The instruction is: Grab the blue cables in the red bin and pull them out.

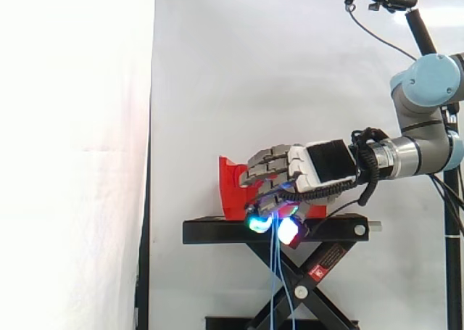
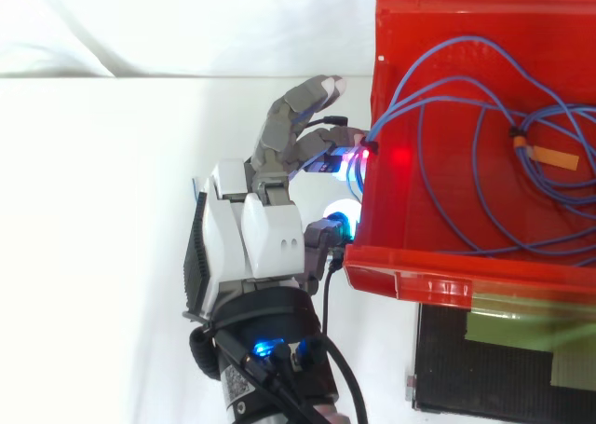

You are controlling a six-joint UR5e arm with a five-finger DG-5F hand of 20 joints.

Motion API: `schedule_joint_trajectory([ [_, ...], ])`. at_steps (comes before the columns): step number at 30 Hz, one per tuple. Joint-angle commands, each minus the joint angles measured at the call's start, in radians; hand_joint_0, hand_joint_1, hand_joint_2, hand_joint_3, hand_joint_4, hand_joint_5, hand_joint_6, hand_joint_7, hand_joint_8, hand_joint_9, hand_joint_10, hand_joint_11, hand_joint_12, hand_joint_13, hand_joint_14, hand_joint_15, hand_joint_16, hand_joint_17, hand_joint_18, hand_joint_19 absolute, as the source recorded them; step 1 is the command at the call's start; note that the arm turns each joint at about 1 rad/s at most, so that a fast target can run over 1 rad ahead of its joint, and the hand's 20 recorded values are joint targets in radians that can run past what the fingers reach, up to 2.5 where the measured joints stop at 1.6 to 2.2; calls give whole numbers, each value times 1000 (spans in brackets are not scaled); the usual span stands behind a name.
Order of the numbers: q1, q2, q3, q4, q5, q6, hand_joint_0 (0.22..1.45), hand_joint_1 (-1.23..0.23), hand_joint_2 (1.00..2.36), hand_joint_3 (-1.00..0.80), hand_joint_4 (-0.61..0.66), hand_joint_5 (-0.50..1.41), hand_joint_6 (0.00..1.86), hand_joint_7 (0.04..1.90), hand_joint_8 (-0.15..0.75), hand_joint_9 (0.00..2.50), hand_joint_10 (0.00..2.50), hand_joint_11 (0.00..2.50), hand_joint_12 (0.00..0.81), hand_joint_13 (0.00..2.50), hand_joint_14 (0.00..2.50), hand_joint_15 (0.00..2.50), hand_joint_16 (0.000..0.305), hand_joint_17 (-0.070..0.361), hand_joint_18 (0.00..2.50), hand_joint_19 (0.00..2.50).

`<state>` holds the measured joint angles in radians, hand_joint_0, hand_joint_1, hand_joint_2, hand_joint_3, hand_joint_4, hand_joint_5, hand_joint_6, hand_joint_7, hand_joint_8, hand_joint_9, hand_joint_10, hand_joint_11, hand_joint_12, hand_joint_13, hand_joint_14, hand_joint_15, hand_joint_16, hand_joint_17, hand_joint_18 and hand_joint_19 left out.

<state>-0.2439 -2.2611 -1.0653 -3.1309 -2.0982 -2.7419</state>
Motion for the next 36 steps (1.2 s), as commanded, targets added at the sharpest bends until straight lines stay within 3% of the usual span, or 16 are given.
schedule_joint_trajectory([
  [1, 0, 0, -1, 0, 0, 0, 867, -830, 1000, -1000, 174, 1001, 158, 795, 262, 986, 22, 571, 314, 683, 17, 453, 40, 90, 482, 632],
  [22, 0, 0, -1, 0, 0, 9, 906, -842, 1000, -1000, 147, 1026, 148, 816, 260, 1020, 21, 575, 312, 701, 17, 454, 39, 87, 491, 627],
  [33, 0, 0, -2, 0, 0, 9, 906, -843, 1000, -1000, 162, 1028, 0, 860, 255, 1019, 23, 572, 310, 699, 17, 455, 39, 87, 489, 630],
  [36, 0, 0, -2, 0, 0, 9, 904, -844, 1000, -1000, 166, 983, 5, 792, 253, 1006, 23, 568, 310, 697, 17, 457, 39, 87, 485, 631],
])
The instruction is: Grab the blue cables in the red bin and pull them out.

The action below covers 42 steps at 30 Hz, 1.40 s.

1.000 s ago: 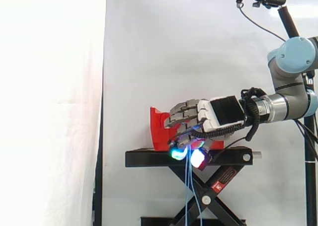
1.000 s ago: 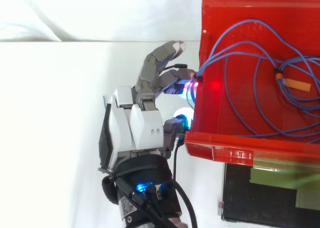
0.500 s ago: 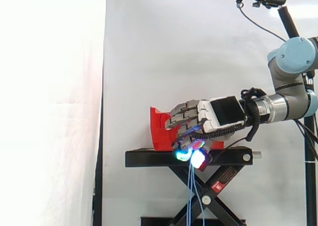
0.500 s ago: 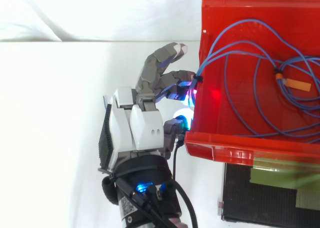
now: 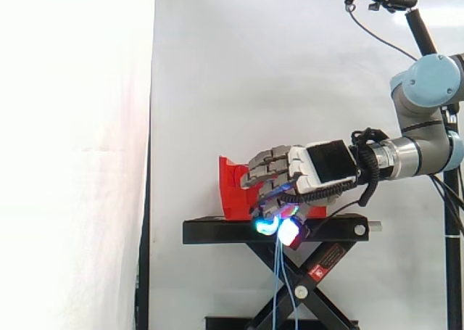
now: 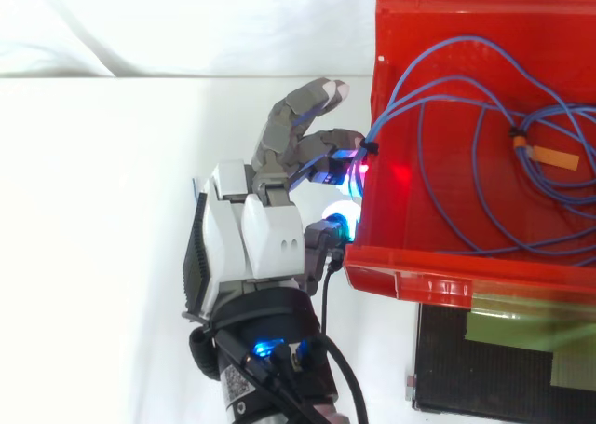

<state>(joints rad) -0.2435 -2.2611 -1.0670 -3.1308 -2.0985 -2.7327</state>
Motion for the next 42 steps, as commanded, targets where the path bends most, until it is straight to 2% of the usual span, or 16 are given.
schedule_joint_trajectory([
  [1, 1, 0, -1, 0, 0, -2, 903, -845, 1000, -1000, 163, 982, 5, 787, 250, 1005, 22, 568, 310, 696, 17, 454, 39, 87, 483, 639],
  [14, -2, 0, -1, -5, -2, -2, 885, -845, 1000, -1000, 200, 899, 13, 650, 253, 996, 20, 564, 316, 689, 17, 456, 40, 89, 474, 641],
  [42, -3, 0, -1, -15, -8, -2, 817, -814, 1000, -1000, 233, 791, 13, 538, 262, 937, 23, 561, 327, 657, 17, 461, 42, 95, 446, 649],
])
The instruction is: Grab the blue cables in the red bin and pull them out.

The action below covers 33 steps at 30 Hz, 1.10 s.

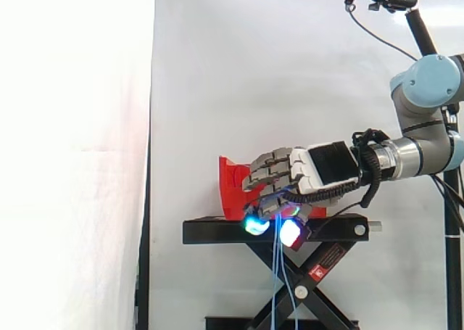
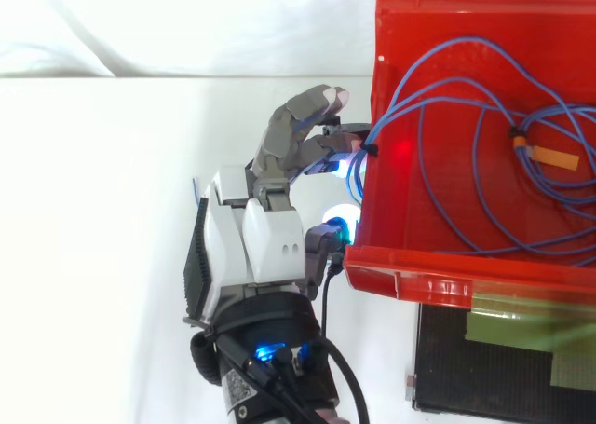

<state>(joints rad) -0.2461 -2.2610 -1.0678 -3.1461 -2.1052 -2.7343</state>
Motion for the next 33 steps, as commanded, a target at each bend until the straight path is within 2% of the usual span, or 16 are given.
schedule_joint_trajectory([
  [1, -1, 0, -1, -2, -1, 0, 816, -814, 1000, -1000, 233, 789, 14, 538, 261, 938, 20, 568, 326, 655, 17, 463, 42, 95, 445, 650],
  [15, -2, 0, 0, -22, -7, 0, 838, -833, 1000, -1000, 230, 826, 14, 571, 262, 954, 20, 574, 323, 659, 17, 460, 41, 93, 442, 652],
  [24, -4, 1, -1, -23, -12, 0, 908, -839, 1000, -1000, 214, 986, 4, 798, 260, 1002, 23, 585, 314, 685, 17, 458, 39, 88, 471, 632],
  [33, -2, 0, 0, -34, -12, 0, 933, -828, 1000, -1000, 200, 1021, 3, 833, 259, 1025, 23, 582, 310, 699, 17, 453, 39, 87, 480, 631],
])
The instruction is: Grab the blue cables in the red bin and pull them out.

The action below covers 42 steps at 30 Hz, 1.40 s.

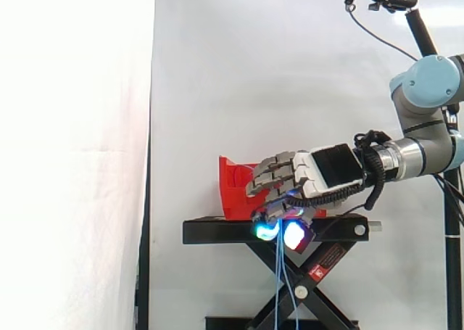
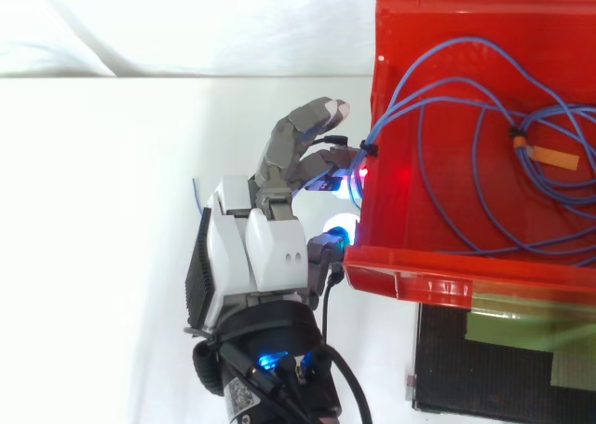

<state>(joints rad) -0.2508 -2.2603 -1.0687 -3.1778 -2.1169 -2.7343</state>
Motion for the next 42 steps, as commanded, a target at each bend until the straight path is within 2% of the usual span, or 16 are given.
schedule_joint_trajectory([
  [1, 2, 1, 1, -2, 0, 0, 933, -828, 1000, -1000, 191, 1021, 2, 841, 259, 1027, 21, 584, 311, 699, 19, 454, 39, 87, 482, 631],
  [13, 1, 1, 1, 1, 0, 0, 944, -821, 1000, -1000, 188, 1032, 2, 849, 258, 1038, 21, 586, 307, 708, 17, 453, 38, 86, 490, 629],
  [21, 5, -1, 1, 4, 0, 0, 944, -819, 1000, -1000, 187, 1037, 0, 852, 257, 1041, 21, 591, 308, 709, 18, 450, 38, 86, 494, 628],
  [26, 5, 1, 4, 24, -14, -8, 942, -816, 1000, -1000, 193, 1020, 1, 845, 256, 1038, 21, 596, 308, 708, 17, 456, 38, 86, 492, 628],
  [33, 5, -1, 4, 26, -14, -14, 940, -815, 1000, -1000, 188, 1009, 3, 825, 256, 1038, 23, 584, 308, 707, 17, 455, 38, 86, 488, 631],
  [42, -1, -1, 3, 16, -14, -14, 939, -814, 1000, -1000, 194, 1004, 4, 820, 258, 1037, 21, 586, 309, 705, 19, 455, 38, 86, 485, 631],
])
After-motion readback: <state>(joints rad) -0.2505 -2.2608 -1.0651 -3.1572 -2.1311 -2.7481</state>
